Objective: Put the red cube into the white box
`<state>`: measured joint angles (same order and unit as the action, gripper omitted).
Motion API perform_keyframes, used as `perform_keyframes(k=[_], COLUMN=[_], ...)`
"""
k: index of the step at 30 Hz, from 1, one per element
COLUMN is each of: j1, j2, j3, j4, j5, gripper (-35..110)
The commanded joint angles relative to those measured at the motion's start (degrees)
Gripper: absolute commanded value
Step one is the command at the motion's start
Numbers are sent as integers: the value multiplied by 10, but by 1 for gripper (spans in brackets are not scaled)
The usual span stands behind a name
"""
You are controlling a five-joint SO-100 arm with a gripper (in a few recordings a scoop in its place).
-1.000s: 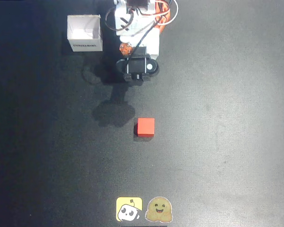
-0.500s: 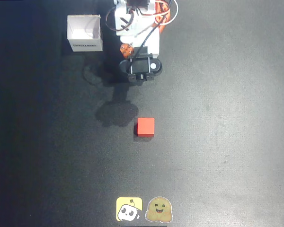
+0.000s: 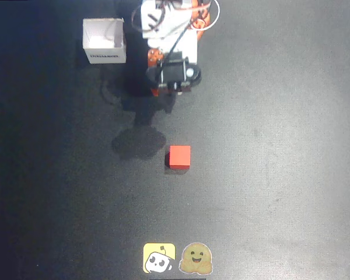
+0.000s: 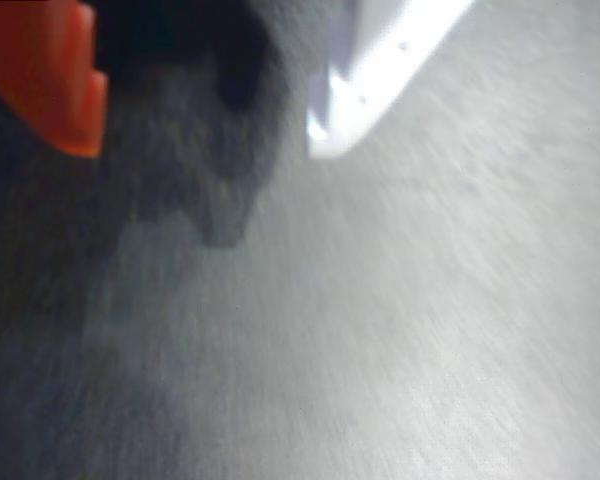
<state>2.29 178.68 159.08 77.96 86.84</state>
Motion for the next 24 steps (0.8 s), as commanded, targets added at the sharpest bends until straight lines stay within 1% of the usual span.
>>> perform_keyframes(k=[1,5,8,15,24], j1=[-4,-7,-30,-63,-75], j2=[-112,-354,-450,-549,-630], j3=[-104,-291,-358,-361,-363], j4=[-8,15,13,-74,-164], j5=[-1,2,45,98,115], gripper=[16,17,19,22,24])
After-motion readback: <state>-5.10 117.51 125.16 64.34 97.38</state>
